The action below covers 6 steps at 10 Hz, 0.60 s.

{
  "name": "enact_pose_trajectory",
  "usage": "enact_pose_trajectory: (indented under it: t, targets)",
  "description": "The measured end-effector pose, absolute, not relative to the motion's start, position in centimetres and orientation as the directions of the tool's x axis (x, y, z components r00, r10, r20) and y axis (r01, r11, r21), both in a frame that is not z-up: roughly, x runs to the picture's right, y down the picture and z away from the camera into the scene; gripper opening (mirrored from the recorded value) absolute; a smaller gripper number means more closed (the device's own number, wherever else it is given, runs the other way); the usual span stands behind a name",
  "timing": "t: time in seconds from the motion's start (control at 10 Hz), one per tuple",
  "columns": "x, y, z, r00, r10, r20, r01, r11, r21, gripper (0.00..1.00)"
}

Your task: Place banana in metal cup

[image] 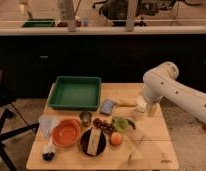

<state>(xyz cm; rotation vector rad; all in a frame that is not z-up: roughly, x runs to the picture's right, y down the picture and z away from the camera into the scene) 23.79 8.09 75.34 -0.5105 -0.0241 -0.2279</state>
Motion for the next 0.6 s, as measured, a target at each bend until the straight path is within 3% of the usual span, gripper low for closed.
enact_pose_trajectory:
  t: [0.6]
  targets:
    - [23.4, 6.9, 78.4, 0.96, -0.252, 0.122, 0.279, 0.839, -0.466, 0.8]
